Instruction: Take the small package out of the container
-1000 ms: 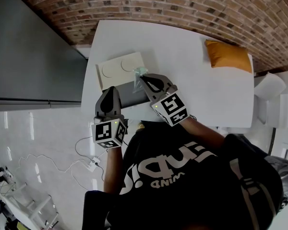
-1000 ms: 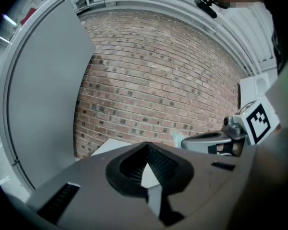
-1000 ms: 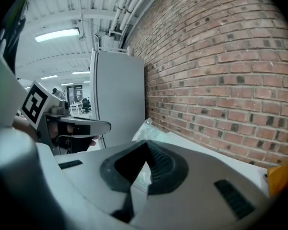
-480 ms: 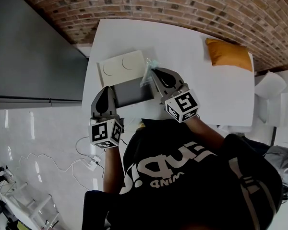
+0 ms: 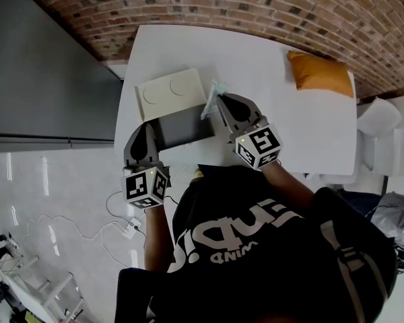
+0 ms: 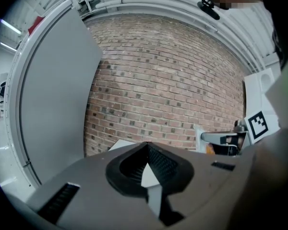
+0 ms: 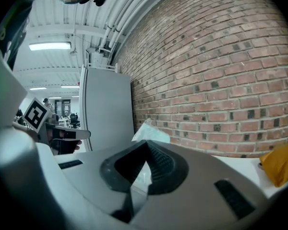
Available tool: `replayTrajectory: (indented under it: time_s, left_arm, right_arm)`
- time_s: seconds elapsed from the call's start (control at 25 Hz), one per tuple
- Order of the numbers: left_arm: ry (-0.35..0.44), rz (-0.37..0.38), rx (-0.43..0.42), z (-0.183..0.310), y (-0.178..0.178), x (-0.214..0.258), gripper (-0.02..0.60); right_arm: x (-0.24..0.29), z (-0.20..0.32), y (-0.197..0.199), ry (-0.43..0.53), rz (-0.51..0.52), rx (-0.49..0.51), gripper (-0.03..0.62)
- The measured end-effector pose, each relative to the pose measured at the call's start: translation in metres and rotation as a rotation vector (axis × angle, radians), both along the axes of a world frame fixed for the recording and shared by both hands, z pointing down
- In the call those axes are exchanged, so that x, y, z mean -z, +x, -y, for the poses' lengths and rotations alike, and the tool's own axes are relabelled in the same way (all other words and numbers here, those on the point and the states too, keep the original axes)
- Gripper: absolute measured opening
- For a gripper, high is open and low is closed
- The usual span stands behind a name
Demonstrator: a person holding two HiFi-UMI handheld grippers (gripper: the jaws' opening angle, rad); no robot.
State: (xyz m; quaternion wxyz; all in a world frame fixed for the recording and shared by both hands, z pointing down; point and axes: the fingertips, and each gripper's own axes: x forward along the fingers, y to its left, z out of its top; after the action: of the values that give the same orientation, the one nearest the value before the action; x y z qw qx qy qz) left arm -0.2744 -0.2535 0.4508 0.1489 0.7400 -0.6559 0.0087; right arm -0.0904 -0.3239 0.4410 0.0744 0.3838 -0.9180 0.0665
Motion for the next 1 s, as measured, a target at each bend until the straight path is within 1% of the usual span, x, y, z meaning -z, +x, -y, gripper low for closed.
replayTrajectory:
  time_s: [0.48, 0.72, 1.0]
  left_arm:
    - [-0.002, 0.0, 0.004, -0.001, 0.003, 0.003, 0.006]
    - [-0.002, 0.003, -0.003, -0.001, 0.009, 0.004, 0.006]
    - [0.002, 0.007, -0.015, 0.001, 0.018, 0.006, 0.006]
  right_arm:
    - [-0.003, -0.003, 0.003, -0.011, 0.002, -0.003, -0.002]
    - [-0.006, -0.006, 0.007, -0.008, -0.015, -0.005, -0.002]
    - [-0.008, -0.007, 0.013, -0.016, -0.01, -0.008, -0.002]
